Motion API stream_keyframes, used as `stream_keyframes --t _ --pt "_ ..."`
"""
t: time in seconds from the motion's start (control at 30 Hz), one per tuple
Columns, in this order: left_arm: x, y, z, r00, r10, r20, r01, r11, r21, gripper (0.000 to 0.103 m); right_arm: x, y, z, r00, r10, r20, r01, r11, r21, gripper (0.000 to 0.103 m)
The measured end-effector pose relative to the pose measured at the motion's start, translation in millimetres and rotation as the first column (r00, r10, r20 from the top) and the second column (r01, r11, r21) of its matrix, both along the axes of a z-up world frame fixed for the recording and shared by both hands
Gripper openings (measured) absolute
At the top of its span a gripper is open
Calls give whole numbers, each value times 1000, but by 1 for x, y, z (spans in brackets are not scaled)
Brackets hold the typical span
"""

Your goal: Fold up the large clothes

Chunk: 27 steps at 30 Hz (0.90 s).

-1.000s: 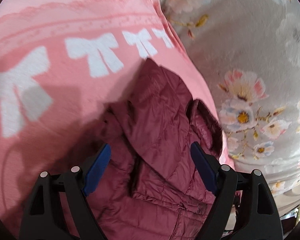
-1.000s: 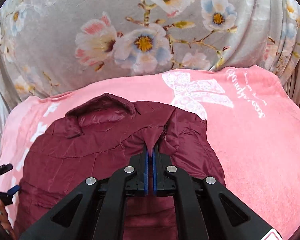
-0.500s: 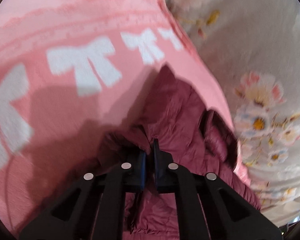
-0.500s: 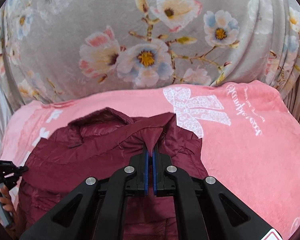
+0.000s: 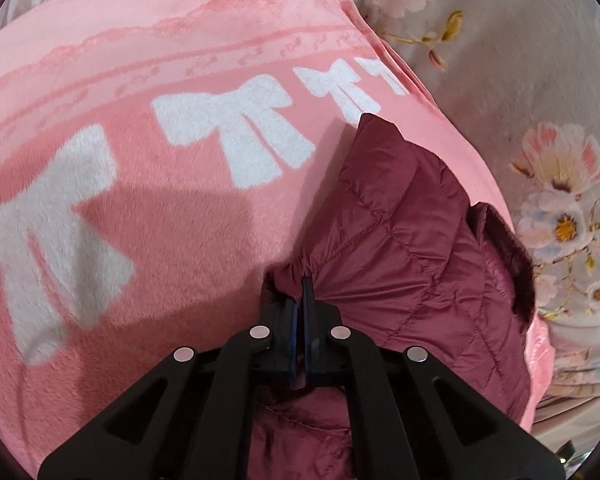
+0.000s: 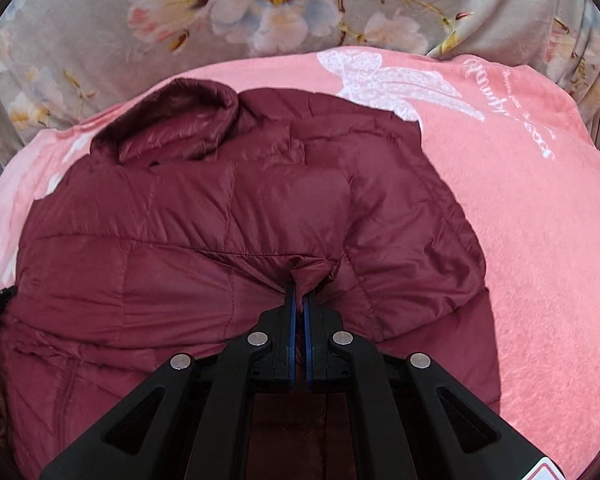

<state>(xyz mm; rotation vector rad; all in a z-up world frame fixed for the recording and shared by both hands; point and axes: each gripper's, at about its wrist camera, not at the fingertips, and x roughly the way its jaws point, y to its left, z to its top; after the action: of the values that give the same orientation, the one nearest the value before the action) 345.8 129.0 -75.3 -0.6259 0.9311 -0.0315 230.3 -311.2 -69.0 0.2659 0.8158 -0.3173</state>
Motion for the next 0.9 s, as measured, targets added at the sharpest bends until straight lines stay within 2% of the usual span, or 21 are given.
stream_keyframes --t 0.1,0.23,0.27,0.3,0.37,0.43,0.5,0.53,0.6,0.67,0.73,0.8,0.9 --pt "0 -8 -2 1000 -14 17 13 998 58 1 2 4 -3 1000 8 -14 -8 1000 -21 3" --pt "-7 -23 9 998 -58 24 52 977 209 4 -13 2 7 1000 -24 12 24 1000 -4 7" --pt "-15 -24 18 997 -69 33 59 970 237 10 -25 5 14 998 -54 36 55 998 -17 15" --pt "-27 -25 32 995 -81 65 61 962 267 16 -36 10 23 994 -80 69 84 995 -45 19" --pt "-49 -33 59 983 -98 154 39 938 346 43 -55 24 41 984 -95 153 111 989 -100 22" --pt "-63 -50 87 965 -127 230 22 912 411 47 -56 36 56 979 -67 195 86 992 -91 22" --pt "-60 -72 101 952 -185 245 77 916 394 47 -38 49 59 984 6 181 2 999 -42 22" --pt "-54 -85 103 946 -222 235 117 913 390 47 -24 57 57 984 52 168 -52 999 -4 18" --pt "-41 -116 94 941 -277 193 181 897 404 46 -3 70 49 986 95 136 -98 995 20 16" --pt "-26 -143 72 940 -319 123 241 873 425 46 14 82 35 987 130 94 -134 991 30 16" --pt "-24 -156 55 942 -324 89 253 859 446 46 23 90 22 988 142 59 -144 989 28 15" --pt "-24 -161 38 947 -318 54 263 856 444 46 24 94 11 989 143 35 -144 989 28 15" --pt "-26 -161 22 948 -317 43 266 856 442 46 20 96 -3 988 153 13 -153 988 23 13"
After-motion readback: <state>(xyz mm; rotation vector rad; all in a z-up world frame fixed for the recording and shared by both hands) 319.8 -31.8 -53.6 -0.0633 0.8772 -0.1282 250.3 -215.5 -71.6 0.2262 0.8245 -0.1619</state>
